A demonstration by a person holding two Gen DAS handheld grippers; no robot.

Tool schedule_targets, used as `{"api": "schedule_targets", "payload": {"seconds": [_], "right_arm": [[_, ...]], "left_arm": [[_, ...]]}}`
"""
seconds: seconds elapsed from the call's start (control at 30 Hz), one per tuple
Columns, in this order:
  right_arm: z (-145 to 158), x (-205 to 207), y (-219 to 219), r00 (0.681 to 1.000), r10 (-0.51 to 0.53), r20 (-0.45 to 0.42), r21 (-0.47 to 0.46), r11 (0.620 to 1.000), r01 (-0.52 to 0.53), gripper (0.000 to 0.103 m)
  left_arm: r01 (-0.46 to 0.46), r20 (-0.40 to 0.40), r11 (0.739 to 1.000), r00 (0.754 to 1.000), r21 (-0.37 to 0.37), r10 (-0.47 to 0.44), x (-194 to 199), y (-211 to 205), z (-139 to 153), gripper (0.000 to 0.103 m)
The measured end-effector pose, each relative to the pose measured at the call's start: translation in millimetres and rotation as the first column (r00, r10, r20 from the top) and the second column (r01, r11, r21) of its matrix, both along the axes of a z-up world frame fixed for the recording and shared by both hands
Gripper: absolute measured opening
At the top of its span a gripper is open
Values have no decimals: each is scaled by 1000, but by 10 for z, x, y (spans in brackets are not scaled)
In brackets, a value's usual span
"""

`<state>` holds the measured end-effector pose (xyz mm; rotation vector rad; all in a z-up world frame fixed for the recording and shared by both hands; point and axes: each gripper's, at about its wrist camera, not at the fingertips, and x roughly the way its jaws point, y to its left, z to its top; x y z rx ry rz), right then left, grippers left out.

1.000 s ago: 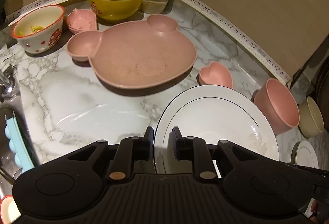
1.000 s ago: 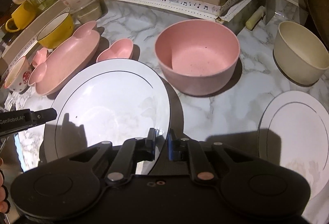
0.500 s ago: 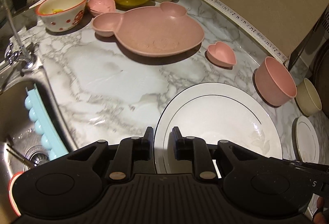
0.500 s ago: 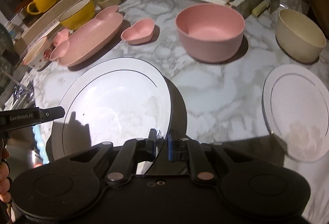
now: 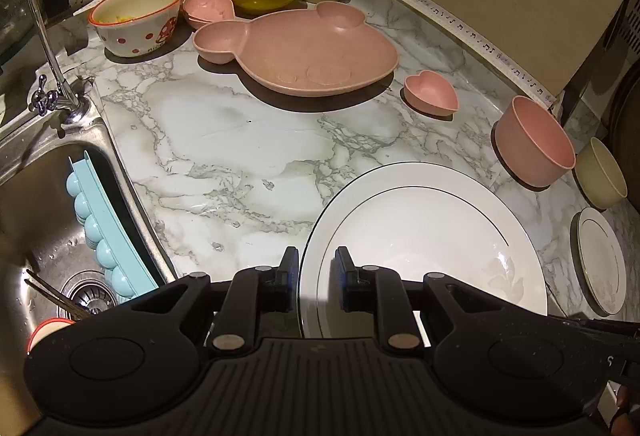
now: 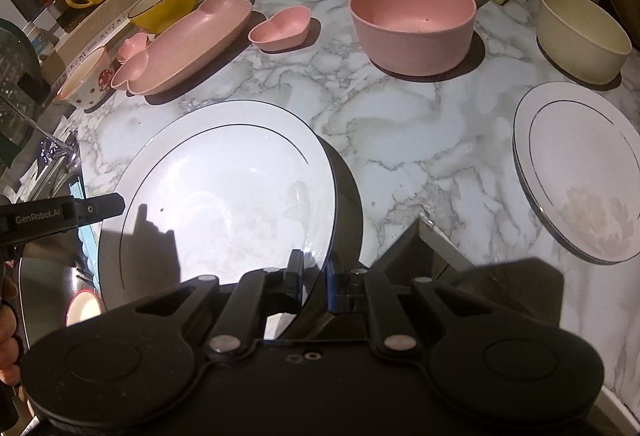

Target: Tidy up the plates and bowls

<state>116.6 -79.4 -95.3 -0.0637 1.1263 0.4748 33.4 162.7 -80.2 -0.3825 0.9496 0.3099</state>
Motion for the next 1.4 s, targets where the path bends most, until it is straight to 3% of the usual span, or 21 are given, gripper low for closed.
{"api": "schedule_targets", "payload": {"seconds": [0.6,1.07,1.17,1.3,1.4], "right_arm": [[20,63,-4,1000,-3,11,15,1000,2,11],[341,-92,-142,994,-11,107,56,998,5,14],[431,-128,-188,991,-24,130,73,997,15,16],[545,-172,-274,987,-55,154,93,995,41,19],[617,-195,-361,981,-81,176,111,992,62,20]], "left_arm": [[-21,7,999,1000,33,21,-57,-33,27,18],[47,103,993,993,106,-58,-185,-260,428,20],[77,130,991,987,107,-91,-187,-346,509,29],[102,163,988,979,118,-121,-197,-452,604,51],[128,181,984,972,121,-148,-193,-529,668,52]]}}
